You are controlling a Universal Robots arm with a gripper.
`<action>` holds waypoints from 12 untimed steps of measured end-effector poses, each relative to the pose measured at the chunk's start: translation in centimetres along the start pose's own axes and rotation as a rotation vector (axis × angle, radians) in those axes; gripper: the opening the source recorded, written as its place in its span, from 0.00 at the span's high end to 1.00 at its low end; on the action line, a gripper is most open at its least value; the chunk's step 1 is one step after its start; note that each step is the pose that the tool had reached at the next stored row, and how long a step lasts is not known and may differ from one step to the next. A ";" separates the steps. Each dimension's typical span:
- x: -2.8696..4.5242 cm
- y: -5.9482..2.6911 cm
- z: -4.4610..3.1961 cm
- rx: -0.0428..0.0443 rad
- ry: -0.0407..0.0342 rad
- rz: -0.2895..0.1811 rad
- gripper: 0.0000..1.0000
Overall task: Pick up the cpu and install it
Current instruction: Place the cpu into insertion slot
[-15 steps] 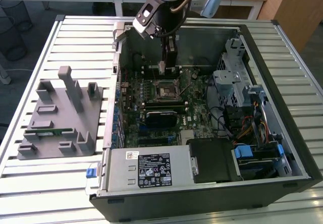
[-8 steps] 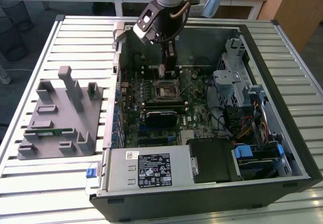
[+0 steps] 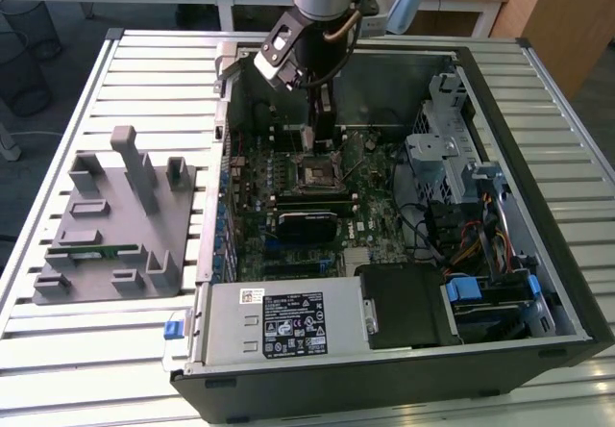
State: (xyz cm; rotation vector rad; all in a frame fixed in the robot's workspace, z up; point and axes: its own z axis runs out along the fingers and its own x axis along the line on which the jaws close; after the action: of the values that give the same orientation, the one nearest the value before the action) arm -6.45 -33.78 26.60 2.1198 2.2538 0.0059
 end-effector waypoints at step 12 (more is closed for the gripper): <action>0.31 0.43 2.67 0.0000 0.0003 0.000 0.47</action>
State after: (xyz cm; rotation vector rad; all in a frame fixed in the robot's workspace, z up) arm -5.94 -33.52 23.93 2.1203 2.2537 0.0062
